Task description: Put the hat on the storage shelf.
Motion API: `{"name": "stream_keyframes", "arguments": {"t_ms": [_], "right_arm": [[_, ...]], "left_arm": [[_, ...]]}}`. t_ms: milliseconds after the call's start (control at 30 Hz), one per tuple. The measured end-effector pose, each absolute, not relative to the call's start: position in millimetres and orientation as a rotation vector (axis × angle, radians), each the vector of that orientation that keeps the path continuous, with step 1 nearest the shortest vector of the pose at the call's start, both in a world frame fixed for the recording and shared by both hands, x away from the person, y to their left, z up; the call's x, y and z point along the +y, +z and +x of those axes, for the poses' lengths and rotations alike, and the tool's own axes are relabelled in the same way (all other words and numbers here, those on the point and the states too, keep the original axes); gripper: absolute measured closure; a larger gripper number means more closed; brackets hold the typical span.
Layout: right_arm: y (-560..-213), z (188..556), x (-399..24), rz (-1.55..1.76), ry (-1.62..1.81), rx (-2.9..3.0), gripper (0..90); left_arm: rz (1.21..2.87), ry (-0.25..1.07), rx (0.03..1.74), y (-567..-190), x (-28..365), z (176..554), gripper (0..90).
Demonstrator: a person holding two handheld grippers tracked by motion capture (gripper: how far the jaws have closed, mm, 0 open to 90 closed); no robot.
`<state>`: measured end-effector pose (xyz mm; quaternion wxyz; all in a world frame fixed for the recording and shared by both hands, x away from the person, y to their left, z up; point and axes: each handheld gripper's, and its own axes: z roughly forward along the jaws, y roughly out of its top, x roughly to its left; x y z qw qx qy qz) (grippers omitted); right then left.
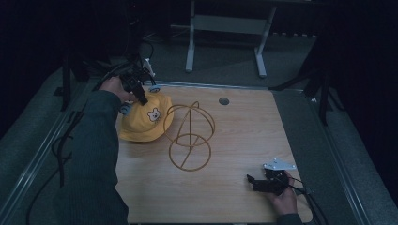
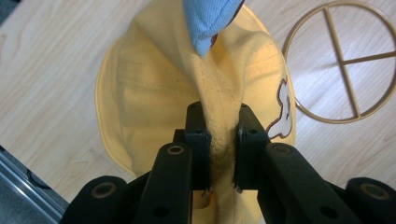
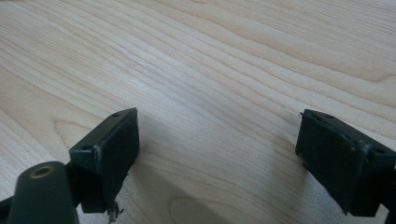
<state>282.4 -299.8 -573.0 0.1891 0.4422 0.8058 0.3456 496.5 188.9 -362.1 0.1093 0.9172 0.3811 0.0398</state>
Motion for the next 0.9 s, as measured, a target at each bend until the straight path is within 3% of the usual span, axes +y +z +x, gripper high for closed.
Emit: {"name": "stream_keyframes", "arguments": {"t_ms": [900], "right_arm": [[-573.0, 282.7, -300.0, 1.241, 0.972, 2.267, 13.4]], "left_arm": [[2.688, 0.19, 1.126, -305.3, 200.8, 489.8, 78.6]]}}
